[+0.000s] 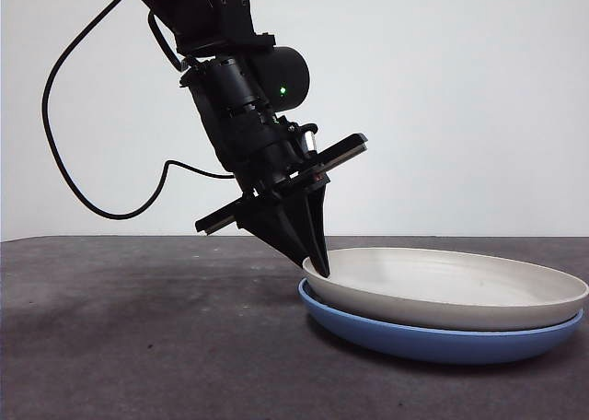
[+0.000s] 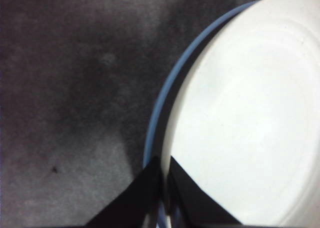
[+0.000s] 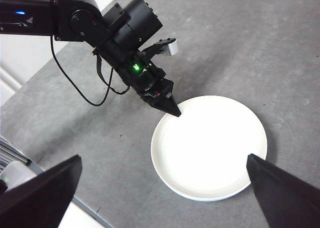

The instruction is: Pick up the white plate, put it on the blue plate, put it on desk

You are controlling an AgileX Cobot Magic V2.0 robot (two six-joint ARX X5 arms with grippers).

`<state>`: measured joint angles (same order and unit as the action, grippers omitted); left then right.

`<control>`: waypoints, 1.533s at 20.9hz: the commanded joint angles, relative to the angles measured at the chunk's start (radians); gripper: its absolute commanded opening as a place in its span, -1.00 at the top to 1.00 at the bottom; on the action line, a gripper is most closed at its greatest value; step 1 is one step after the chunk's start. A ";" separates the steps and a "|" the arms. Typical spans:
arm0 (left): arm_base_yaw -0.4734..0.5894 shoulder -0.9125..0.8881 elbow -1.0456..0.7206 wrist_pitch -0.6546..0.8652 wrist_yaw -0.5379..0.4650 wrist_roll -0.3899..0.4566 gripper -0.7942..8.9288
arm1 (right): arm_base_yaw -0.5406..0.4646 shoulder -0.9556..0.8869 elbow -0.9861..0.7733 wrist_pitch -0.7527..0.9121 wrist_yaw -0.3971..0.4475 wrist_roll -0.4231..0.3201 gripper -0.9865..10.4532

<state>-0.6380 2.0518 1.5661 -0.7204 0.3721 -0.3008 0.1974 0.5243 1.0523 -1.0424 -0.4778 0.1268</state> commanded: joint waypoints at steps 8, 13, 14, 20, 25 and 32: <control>-0.011 0.018 0.062 -0.019 0.019 0.043 0.37 | 0.003 0.003 0.018 0.008 0.000 -0.011 -0.12; -0.011 0.003 0.111 -0.067 0.019 0.078 -0.15 | 0.003 0.003 0.018 0.008 0.000 -0.008 -0.12; -0.011 0.000 0.122 -0.079 0.019 0.087 -0.21 | 0.003 0.003 0.018 0.008 0.000 -0.007 -0.12; -0.010 -0.002 0.210 -0.237 0.019 0.151 -0.47 | 0.003 0.003 0.018 0.008 0.000 -0.007 -0.12; -0.010 -0.024 0.285 -0.365 0.019 0.192 -0.46 | 0.003 0.003 0.018 0.008 0.000 -0.007 -0.12; -0.015 -0.159 0.288 -0.455 0.019 0.253 -0.46 | 0.003 0.003 0.018 0.000 0.008 -0.004 -0.12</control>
<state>-0.6403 1.9038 1.8191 -1.1694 0.3889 -0.0856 0.1974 0.5243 1.0523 -1.0447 -0.4732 0.1272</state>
